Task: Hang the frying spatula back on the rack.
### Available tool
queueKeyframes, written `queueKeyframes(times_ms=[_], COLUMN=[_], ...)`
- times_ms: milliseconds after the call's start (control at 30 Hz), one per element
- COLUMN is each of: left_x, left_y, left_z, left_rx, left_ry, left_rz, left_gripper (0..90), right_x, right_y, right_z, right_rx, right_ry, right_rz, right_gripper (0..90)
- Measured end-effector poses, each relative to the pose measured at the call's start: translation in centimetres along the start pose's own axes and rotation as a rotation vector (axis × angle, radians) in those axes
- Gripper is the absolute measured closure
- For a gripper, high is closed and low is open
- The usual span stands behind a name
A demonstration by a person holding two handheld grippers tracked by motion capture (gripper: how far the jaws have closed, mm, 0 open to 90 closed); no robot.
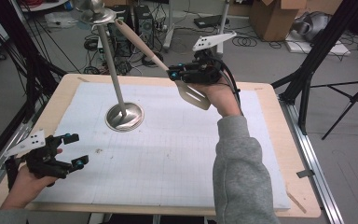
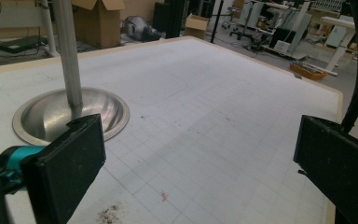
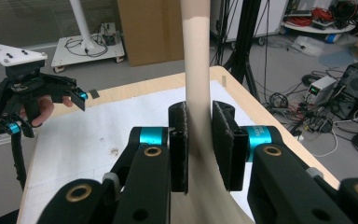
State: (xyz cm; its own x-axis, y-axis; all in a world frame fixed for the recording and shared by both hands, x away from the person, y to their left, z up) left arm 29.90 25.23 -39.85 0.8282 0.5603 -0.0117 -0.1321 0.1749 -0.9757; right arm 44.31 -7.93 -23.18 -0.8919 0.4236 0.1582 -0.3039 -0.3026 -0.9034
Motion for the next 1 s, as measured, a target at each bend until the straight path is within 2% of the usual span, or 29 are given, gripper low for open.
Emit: queueKeyframes(times_ms=[267, 500, 1000], left_x=[0.0, -0.1, 0.0], left_y=[0.0, 0.0, 0.1], left_z=[0.0, 0.0, 0.1], left_rx=[-0.001, -0.001, 0.003], left_ry=[-0.002, -0.001, -0.003], left_rz=[0.003, 0.003, 0.001], left_gripper=[2.5, 2.5, 2.5], right_x=[0.1, 0.1, 0.1], right_y=[0.0, 0.3, 0.5], right_z=[-0.7, -1.6, -3.1], right_rx=[0.003, 0.032, 0.055], right_ry=[0.007, 0.014, 0.029], right_rz=[-0.005, -0.005, 0.001], right_gripper=[77.3, 77.3, 77.3])
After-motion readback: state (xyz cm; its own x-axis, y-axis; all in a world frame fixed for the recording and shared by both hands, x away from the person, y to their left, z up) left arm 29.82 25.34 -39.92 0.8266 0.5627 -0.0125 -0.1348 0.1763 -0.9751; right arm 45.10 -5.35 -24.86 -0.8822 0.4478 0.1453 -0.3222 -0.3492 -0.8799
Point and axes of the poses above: each handheld gripper's, and its own axes: z roughly backward along the jaws, y roughly out of its underside, x roughly to its left, the point moved 7 cm from there along -z, roughly forward along the jaws, and after that the axes turned 9 degrees about -z, right-handed, at the moved point
